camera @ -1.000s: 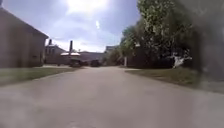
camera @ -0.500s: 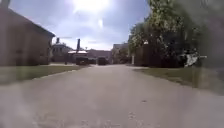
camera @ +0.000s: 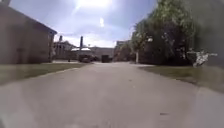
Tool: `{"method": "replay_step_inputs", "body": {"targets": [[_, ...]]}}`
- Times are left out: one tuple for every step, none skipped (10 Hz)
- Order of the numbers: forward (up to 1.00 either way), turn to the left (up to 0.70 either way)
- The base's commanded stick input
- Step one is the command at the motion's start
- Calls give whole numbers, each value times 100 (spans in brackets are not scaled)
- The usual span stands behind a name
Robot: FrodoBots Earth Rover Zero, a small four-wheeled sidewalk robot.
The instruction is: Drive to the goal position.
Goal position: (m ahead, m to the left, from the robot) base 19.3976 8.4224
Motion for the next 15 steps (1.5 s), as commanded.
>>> {"method": "replay_step_inputs", "body": {"targets": [[100, 0], [100, 0], [100, 0], [100, 0], [100, 0], [100, 0], [100, 0], [100, 0], [100, 0], [100, 0], [100, 0], [100, 0], [100, 0], [100, 0], [100, 0]]}}
